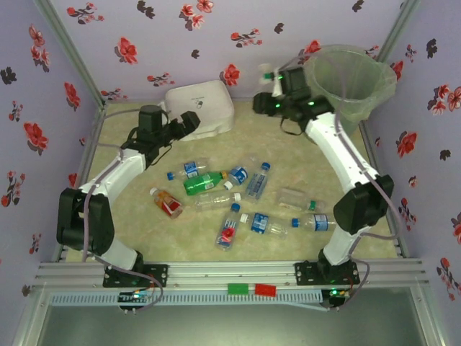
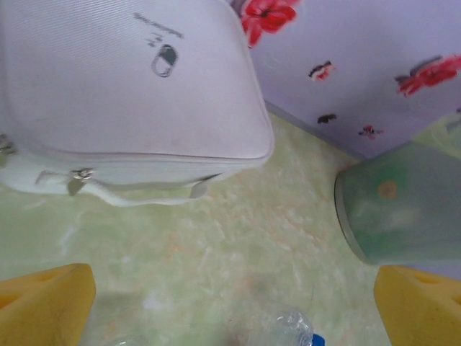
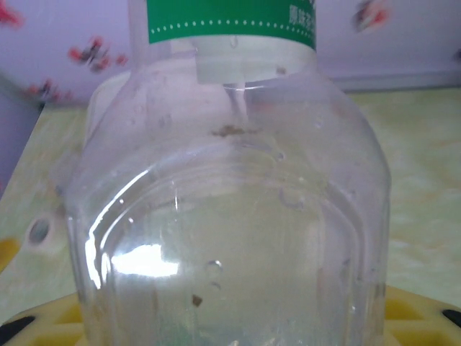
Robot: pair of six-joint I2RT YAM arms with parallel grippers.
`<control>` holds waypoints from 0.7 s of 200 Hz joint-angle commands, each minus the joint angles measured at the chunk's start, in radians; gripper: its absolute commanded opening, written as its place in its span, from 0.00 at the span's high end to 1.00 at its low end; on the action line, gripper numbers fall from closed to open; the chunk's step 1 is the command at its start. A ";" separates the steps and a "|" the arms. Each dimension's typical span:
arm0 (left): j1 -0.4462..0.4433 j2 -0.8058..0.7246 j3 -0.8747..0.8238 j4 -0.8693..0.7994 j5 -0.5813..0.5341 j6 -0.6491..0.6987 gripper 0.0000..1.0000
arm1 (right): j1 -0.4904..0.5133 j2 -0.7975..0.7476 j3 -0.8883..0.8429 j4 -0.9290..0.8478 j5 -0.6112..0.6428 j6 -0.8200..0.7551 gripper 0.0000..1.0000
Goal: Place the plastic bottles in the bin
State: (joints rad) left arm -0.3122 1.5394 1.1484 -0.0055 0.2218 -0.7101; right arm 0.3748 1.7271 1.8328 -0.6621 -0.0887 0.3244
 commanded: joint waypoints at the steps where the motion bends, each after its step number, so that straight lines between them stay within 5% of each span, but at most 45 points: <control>1: -0.030 0.013 0.065 -0.115 -0.068 0.159 0.00 | -0.082 -0.030 0.070 -0.014 0.084 -0.007 0.54; 51: -0.031 0.006 0.126 -0.222 -0.119 0.272 0.00 | -0.285 0.027 0.219 0.073 0.181 0.056 0.55; 88: -0.030 -0.001 0.098 -0.221 -0.118 0.252 0.00 | -0.353 0.091 0.199 0.229 0.268 0.110 0.54; 140: -0.028 -0.012 0.074 -0.245 -0.122 0.278 0.00 | -0.413 0.232 0.302 0.189 0.273 0.144 0.52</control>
State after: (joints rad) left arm -0.3470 1.5398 1.2373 -0.2150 0.1196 -0.4763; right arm -0.0162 1.9079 2.0678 -0.4747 0.1593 0.4263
